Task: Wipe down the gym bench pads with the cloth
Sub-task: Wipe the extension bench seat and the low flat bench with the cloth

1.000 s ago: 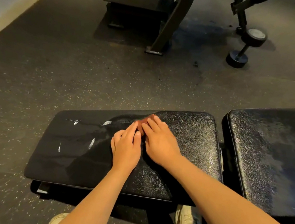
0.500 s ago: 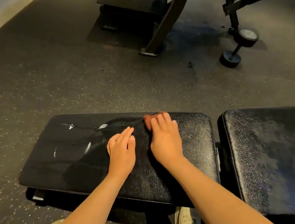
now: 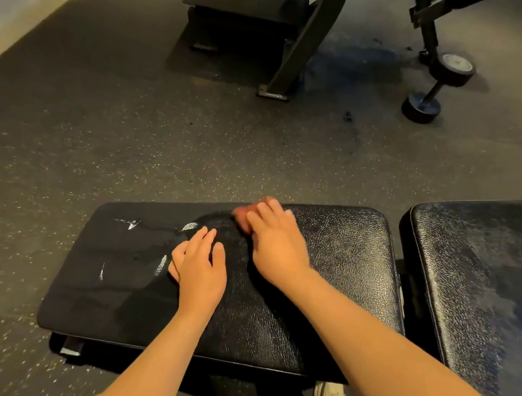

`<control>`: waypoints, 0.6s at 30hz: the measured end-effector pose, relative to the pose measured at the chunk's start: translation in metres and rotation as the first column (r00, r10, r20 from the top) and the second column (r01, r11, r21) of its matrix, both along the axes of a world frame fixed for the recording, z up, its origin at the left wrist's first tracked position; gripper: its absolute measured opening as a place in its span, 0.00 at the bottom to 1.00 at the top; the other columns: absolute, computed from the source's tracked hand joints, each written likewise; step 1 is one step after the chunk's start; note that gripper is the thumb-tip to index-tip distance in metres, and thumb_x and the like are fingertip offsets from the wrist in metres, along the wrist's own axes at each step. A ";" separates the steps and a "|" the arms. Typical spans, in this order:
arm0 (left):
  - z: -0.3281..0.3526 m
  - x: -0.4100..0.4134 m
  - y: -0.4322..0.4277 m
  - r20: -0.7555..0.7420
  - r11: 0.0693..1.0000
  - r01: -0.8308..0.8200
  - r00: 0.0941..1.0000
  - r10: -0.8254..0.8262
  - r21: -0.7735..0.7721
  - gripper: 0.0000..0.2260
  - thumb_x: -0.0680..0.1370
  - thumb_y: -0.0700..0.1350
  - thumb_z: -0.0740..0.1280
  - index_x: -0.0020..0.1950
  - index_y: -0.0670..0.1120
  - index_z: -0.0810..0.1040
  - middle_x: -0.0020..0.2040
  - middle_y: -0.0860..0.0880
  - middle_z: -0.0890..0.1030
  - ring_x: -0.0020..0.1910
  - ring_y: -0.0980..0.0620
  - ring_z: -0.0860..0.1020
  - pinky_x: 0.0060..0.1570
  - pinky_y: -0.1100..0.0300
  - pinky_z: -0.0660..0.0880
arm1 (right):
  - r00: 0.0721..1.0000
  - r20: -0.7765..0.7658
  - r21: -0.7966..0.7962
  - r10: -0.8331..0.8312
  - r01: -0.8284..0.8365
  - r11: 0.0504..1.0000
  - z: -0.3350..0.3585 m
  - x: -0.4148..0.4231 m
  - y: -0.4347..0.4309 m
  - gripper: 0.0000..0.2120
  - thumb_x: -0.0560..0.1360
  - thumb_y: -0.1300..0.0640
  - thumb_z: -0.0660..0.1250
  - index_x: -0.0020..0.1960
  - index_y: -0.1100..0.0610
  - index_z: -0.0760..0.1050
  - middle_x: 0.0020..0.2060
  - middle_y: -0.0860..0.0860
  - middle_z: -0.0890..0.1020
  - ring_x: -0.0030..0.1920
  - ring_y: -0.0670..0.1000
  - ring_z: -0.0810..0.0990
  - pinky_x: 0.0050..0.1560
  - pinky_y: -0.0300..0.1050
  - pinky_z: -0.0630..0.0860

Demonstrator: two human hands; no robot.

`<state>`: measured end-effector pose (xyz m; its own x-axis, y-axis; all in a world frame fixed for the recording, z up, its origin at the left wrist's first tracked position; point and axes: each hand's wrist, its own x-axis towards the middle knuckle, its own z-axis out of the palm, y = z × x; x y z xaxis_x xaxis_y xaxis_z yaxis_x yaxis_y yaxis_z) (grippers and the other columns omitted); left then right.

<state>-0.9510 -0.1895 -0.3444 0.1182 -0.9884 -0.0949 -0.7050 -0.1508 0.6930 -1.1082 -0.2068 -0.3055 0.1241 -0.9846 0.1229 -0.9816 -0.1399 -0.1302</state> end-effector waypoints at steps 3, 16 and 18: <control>-0.004 0.000 0.000 -0.015 1.000 0.001 1.000 -0.001 -0.007 0.18 0.85 0.50 0.56 0.74 0.52 0.73 0.76 0.57 0.69 0.74 0.53 0.58 0.74 0.50 0.53 | 0.977 -0.003 -0.011 -0.214 0.214 0.977 0.005 0.000 -0.008 0.13 0.73 0.57 0.65 0.57 0.58 0.75 0.58 0.55 0.74 0.69 0.60 0.65 0.66 0.55 0.67; 0.000 0.006 -0.001 -0.316 0.994 -0.104 0.945 0.089 -0.032 0.17 0.86 0.48 0.54 0.70 0.51 0.77 0.68 0.58 0.76 0.72 0.58 0.64 0.74 0.52 0.62 | 0.985 0.061 -0.003 -0.162 0.163 0.987 -0.006 0.021 -0.023 0.11 0.76 0.55 0.63 0.56 0.56 0.75 0.56 0.52 0.75 0.66 0.58 0.67 0.63 0.55 0.69; -0.002 0.009 -0.006 -0.401 0.993 -0.117 0.909 0.113 0.015 0.18 0.85 0.50 0.53 0.69 0.53 0.77 0.65 0.61 0.76 0.71 0.58 0.67 0.74 0.51 0.65 | 0.992 0.079 0.002 -0.094 0.095 0.996 -0.014 0.044 -0.015 0.14 0.79 0.52 0.59 0.60 0.57 0.75 0.59 0.53 0.75 0.69 0.60 0.65 0.65 0.57 0.68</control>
